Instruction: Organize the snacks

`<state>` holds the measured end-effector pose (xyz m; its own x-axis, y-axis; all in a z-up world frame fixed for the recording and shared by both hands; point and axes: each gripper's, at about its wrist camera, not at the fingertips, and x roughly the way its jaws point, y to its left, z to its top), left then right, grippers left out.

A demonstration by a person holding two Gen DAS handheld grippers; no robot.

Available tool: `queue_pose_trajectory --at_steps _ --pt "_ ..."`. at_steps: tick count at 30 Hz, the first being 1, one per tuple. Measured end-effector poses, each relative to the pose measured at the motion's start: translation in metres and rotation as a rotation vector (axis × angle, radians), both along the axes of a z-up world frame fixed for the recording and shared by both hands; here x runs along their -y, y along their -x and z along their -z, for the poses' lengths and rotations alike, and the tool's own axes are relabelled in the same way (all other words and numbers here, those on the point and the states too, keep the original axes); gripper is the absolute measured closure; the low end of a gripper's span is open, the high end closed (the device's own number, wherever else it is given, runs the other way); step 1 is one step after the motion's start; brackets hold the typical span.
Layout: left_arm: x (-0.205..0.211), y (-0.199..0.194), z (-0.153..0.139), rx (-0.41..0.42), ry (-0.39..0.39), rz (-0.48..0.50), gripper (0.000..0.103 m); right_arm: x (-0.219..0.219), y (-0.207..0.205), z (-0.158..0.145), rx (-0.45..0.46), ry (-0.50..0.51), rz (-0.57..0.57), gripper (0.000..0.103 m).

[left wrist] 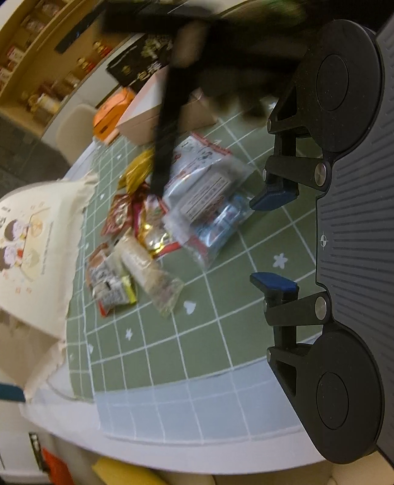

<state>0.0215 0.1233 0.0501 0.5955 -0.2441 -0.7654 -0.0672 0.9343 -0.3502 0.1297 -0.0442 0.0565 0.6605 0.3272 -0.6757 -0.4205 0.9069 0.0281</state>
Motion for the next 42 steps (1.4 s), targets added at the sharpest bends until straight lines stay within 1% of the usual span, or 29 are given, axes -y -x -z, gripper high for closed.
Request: queue_pose_trajectory --at_steps 2,3,4,5,6,8,9,10,12,14,15,17,18,20,21,23,25,27,28,29,30,31,33,35,37,38,39,40,42 --pt "0.0 -0.003 0.004 -0.004 0.011 0.006 0.052 -0.009 -0.024 0.007 -0.043 -0.015 0.019 0.009" --pt "-0.002 -0.005 0.006 -0.01 0.029 0.005 0.052 -0.012 -0.033 0.012 -0.068 -0.008 0.026 0.01" --pt "-0.003 -0.007 0.008 -0.011 0.051 0.01 0.052 -0.012 -0.039 0.016 -0.105 0.004 0.03 0.018" --pt "-0.004 -0.008 0.009 -0.006 0.067 0.016 0.052 -0.007 -0.036 0.021 -0.135 0.008 0.033 0.027" --pt "-0.004 -0.01 0.01 0.004 0.074 0.018 0.052 -0.005 -0.033 0.023 -0.157 0.018 0.037 0.029" --pt "-0.001 -0.017 0.012 0.016 0.097 0.019 0.052 0.007 -0.013 0.025 -0.2 0.044 0.026 0.038" --pt "0.003 -0.021 0.014 0.014 0.115 0.026 0.05 0.015 0.0 0.026 -0.215 0.052 0.03 0.038" --pt "0.009 -0.026 0.015 0.013 0.108 0.026 0.045 0.025 0.012 0.026 -0.239 0.051 0.037 0.038" --pt "0.025 -0.033 0.013 0.021 0.07 0.036 0.045 0.046 0.035 0.024 -0.264 0.053 0.06 0.038" --pt "0.044 -0.039 0.012 0.02 0.027 0.072 0.045 0.069 0.052 0.02 -0.291 0.073 0.099 0.038" --pt "0.056 -0.041 0.011 0.021 -0.016 0.1 0.045 0.079 0.057 0.017 -0.291 0.085 0.115 0.038" --pt "0.08 -0.04 0.01 0.031 -0.137 0.154 0.045 0.098 0.068 0.014 -0.26 0.114 0.12 0.037" --pt "0.09 -0.037 0.01 0.034 -0.194 0.166 0.045 0.107 0.074 0.013 -0.237 0.101 0.1 0.036" --pt "0.106 -0.032 0.01 0.042 -0.267 0.167 0.043 0.125 0.084 0.009 -0.203 0.067 0.038 0.023" --pt "0.113 -0.032 0.009 0.044 -0.288 0.161 0.044 0.134 0.09 0.008 -0.185 0.051 0.0 0.021" --pt "0.125 -0.037 0.007 0.055 -0.321 0.16 0.043 0.147 0.098 0.008 -0.152 0.051 -0.058 0.021" --pt "0.133 -0.045 0.008 0.064 -0.361 0.173 0.044 0.155 0.102 0.013 -0.136 0.051 -0.087 0.021" --pt "0.13 -0.049 0.007 0.067 -0.36 0.167 0.053 0.163 0.1 0.017 -0.159 0.039 -0.089 0.021" --pt "0.127 -0.047 0.005 0.078 -0.355 0.17 0.076 0.168 0.1 0.018 -0.173 0.032 -0.086 0.021" --pt "0.124 -0.044 0.002 0.092 -0.362 0.172 0.089 0.17 0.1 0.018 -0.179 0.029 -0.091 0.021" --pt "0.124 -0.04 0.0 0.096 -0.37 0.18 0.088 0.169 0.101 0.017 -0.176 0.029 -0.103 0.021" --pt "0.123 -0.036 -0.001 0.091 -0.359 0.203 0.088 0.171 0.103 0.016 -0.166 0.03 -0.121 0.021" --pt "0.128 -0.025 0.0 0.077 -0.311 0.299 0.088 0.172 0.108 0.015 -0.152 0.031 -0.156 0.021" --pt "0.139 -0.013 0.004 0.05 -0.339 0.392 0.086 0.167 0.106 0.017 -0.146 0.04 -0.186 0.021" --pt "0.146 -0.004 0.009 0.029 -0.374 0.43 0.086 0.164 0.102 0.02 -0.145 0.048 -0.193 0.021" --pt "0.145 0.0 0.008 0.03 -0.373 0.42 0.086 0.162 0.098 0.022 -0.147 0.043 -0.193 0.021" --pt "0.142 0.002 0.005 0.035 -0.353 0.39 0.085 0.161 0.093 0.024 -0.153 0.032 -0.19 0.021" --pt "0.135 0.003 -0.001 0.044 -0.311 0.342 0.084 0.159 0.089 0.025 -0.16 0.02 -0.187 0.018" --pt "0.12 0.001 -0.014 0.07 -0.212 0.205 0.083 0.156 0.081 0.029 -0.186 -0.007 -0.177 0.017"
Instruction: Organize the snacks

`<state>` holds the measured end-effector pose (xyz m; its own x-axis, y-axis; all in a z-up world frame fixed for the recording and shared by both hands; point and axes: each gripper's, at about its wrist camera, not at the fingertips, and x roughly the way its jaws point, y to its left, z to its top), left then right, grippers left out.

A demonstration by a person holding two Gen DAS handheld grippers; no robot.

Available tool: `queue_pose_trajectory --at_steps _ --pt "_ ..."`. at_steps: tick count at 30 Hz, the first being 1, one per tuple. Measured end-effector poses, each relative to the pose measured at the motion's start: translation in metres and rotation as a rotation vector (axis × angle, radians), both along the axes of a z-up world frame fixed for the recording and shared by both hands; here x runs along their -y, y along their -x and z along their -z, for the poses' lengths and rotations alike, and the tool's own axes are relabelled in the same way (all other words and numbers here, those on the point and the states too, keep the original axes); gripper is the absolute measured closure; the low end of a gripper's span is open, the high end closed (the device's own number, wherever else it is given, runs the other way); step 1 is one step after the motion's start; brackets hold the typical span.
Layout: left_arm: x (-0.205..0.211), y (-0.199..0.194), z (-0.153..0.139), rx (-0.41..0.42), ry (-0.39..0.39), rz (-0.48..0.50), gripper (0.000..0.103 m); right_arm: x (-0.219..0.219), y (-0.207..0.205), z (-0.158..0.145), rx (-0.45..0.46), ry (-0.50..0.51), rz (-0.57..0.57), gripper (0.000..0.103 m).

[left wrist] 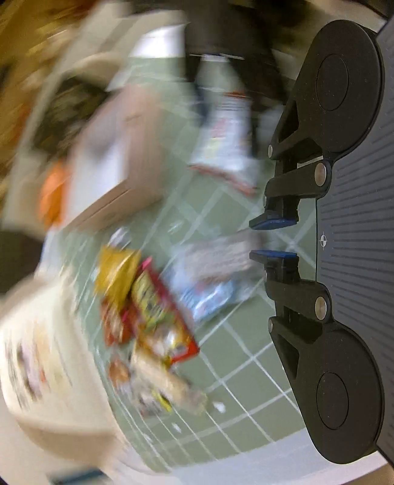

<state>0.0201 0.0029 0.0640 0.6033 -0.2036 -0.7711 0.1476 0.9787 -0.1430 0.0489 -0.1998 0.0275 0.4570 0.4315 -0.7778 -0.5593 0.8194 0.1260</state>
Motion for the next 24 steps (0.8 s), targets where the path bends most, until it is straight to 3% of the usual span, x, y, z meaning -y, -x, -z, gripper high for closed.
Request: queue_pose_trajectory --at_steps 3,5,8,11,13,24 --pt "-0.011 -0.015 -0.009 0.048 0.07 -0.144 0.078 -0.009 0.002 0.003 -0.018 0.005 -0.002 0.017" --pt "0.0 -0.027 -0.005 0.044 0.031 -0.104 0.076 -0.012 0.009 0.005 0.005 0.033 0.008 0.017" --pt "0.034 -0.031 0.015 0.008 -0.156 0.031 0.073 -0.007 0.022 0.006 0.016 0.075 0.041 0.017" --pt "0.054 -0.018 0.024 0.082 -0.318 0.086 0.07 0.009 0.035 0.006 0.023 0.114 0.079 0.017" --pt "0.059 -0.016 0.026 0.095 -0.37 0.077 0.07 0.022 0.041 0.005 0.022 0.122 0.108 0.017" --pt "0.029 -0.04 0.022 0.004 -0.255 -0.058 0.056 0.024 0.035 0.005 0.029 0.052 0.137 0.017"
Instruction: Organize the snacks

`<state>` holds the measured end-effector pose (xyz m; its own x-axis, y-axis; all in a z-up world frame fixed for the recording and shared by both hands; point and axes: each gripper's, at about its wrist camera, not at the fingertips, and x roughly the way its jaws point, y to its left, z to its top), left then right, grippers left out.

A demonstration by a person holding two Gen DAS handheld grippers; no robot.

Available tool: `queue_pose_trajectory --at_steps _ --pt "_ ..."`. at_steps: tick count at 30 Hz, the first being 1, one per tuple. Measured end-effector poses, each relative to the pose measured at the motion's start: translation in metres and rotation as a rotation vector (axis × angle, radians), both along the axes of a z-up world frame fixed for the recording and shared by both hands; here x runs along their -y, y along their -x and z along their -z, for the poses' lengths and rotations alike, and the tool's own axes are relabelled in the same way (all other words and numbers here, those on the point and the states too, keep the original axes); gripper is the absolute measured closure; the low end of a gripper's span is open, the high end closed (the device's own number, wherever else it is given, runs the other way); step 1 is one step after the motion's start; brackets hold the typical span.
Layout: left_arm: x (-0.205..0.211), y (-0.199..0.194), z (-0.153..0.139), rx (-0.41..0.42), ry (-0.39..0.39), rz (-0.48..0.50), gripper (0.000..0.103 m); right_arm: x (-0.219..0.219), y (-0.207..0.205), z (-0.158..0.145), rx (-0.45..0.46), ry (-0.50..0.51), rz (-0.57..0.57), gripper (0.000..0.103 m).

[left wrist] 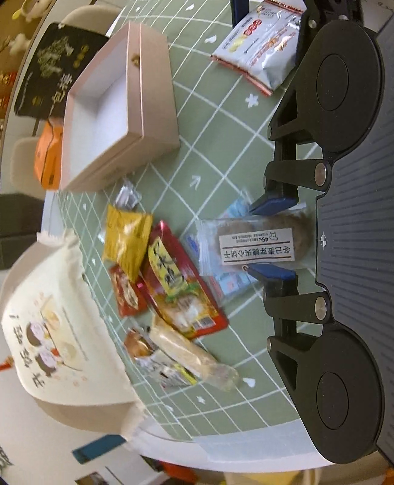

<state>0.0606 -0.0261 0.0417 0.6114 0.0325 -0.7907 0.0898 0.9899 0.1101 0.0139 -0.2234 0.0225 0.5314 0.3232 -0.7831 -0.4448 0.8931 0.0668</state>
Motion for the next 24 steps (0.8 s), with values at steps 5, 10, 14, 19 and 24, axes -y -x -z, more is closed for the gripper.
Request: queue_pose_trajectory --at_steps 5,10,14,19,24 --pt "-0.021 -0.008 0.012 -0.046 0.106 -0.054 0.045 -0.003 0.0 -0.003 -0.015 0.012 0.014 0.028" --pt "-0.016 0.002 0.007 -0.018 0.144 0.034 0.06 0.0 0.007 -0.009 -0.009 0.024 -0.004 0.028" --pt "0.003 0.037 -0.009 -0.014 0.209 0.172 0.089 0.009 0.014 -0.022 0.011 0.035 0.0 0.028" --pt "0.033 0.026 -0.05 0.056 0.366 0.264 0.088 0.029 0.012 -0.047 0.046 0.021 0.056 0.028" --pt "0.031 0.004 -0.063 0.087 0.34 0.204 0.087 0.057 0.0 -0.074 0.077 -0.044 0.165 0.028"
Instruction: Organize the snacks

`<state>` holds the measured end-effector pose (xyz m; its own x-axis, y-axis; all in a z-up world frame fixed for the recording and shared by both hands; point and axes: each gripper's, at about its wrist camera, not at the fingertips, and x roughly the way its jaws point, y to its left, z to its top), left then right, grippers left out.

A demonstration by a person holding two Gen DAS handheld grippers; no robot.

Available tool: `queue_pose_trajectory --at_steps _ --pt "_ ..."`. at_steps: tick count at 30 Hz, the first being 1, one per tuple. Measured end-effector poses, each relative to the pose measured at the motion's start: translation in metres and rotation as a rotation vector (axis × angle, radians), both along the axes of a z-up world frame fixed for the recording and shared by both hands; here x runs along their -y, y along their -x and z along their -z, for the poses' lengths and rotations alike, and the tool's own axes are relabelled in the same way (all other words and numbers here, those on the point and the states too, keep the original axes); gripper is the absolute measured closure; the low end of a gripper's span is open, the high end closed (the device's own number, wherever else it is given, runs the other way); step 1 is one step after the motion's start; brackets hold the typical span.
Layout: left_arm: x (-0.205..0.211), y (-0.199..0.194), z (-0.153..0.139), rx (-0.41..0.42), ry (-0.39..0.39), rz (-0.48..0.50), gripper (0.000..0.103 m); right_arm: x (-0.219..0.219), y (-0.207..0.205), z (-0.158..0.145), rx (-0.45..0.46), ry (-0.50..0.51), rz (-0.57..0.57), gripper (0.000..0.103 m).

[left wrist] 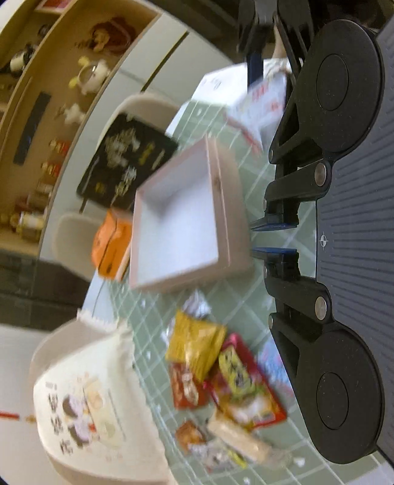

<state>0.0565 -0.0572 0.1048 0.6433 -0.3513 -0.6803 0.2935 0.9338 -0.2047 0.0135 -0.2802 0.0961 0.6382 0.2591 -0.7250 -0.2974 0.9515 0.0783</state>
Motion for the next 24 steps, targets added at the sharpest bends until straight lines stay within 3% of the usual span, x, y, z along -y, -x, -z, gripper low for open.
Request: queue_pose_trajectory --at_steps 2,5,9,15,17,20,21,24 --pt "-0.008 0.003 0.013 -0.072 0.016 -0.027 0.082 0.01 0.003 -0.001 0.011 0.004 0.025 0.028" --pt "0.005 0.015 0.034 -0.169 -0.008 0.046 0.081 0.019 0.005 0.014 -0.023 0.007 0.043 0.028" --pt "0.043 0.047 0.05 -0.134 -0.203 0.136 0.079 0.018 -0.001 0.046 -0.109 0.005 0.069 0.028" --pt "0.066 0.068 0.065 -0.113 -0.35 0.191 0.077 0.019 -0.005 0.07 -0.145 0.012 0.084 0.024" --pt "0.068 0.067 0.065 -0.122 -0.326 0.202 0.073 0.017 -0.006 0.072 -0.134 0.029 0.081 0.021" --pt "0.067 0.062 0.07 -0.177 -0.229 0.241 0.072 0.012 -0.003 0.075 -0.118 0.07 0.057 0.019" --pt "0.068 0.062 0.072 -0.191 -0.224 0.246 0.071 0.01 -0.002 0.075 -0.112 0.085 0.049 0.018" --pt "0.064 0.069 0.065 -0.113 -0.291 0.173 0.073 0.009 0.002 0.075 -0.099 0.095 0.047 0.018"
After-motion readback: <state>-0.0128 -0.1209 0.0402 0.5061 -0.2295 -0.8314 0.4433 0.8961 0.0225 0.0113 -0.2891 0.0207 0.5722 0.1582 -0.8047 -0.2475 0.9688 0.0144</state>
